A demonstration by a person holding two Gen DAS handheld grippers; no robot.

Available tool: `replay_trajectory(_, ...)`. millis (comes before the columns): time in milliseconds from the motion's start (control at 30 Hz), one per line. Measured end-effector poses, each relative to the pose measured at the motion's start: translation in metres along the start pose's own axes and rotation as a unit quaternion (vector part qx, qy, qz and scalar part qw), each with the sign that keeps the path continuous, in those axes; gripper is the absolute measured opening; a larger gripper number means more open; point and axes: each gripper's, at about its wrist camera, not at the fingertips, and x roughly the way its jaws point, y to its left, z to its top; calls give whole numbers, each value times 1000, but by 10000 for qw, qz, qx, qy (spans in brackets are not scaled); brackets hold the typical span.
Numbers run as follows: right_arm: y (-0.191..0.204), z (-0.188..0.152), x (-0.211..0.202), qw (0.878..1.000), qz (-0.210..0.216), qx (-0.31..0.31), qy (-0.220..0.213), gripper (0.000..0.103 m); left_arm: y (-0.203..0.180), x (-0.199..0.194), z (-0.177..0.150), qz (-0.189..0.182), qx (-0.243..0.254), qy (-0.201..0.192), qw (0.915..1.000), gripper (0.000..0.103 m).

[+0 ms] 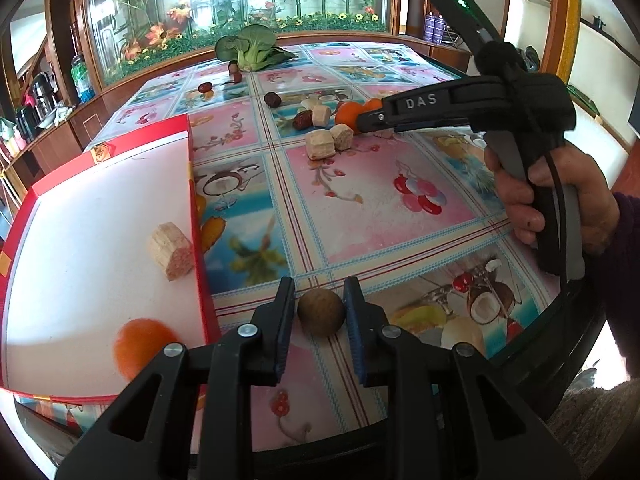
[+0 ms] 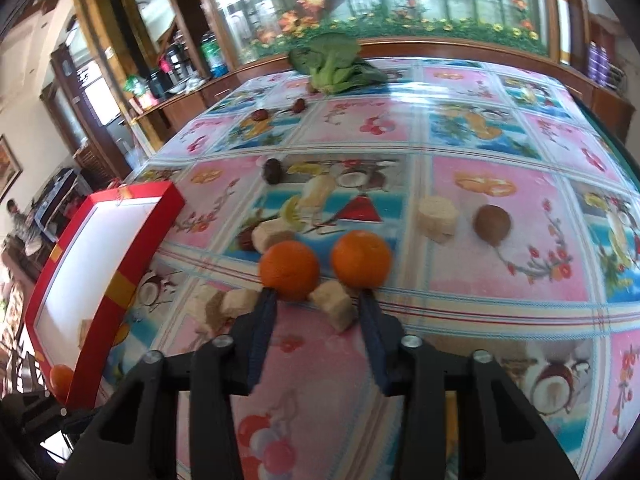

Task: Organize fruits
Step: 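Grasp a tan cube with the right tool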

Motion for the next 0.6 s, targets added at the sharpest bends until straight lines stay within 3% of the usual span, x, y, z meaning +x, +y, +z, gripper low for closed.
replay_trajectory(33,2,0,1,10000,13,-51,14,31,0,-1,-1,15,27,-6,10000,27)
replay_trajectory(100,3,0,1,9999,45,-87,34,16,0,-3,-4,-2,66,-23,10000,27)
replay_trajectory(200,-3,1,3,9999,66,65,87,12,-1,-4,-6,4,110,-68,9999,27)
replay_trajectory(433,-18,4,2,9984,102,556,92,12,-2,-3,-5,-97,41,-10,9999,26)
replay_trajectory(600,-13,8,5,9991,20,426,68,14,-2,-3,-5,-118,-23,-22,9999,24)
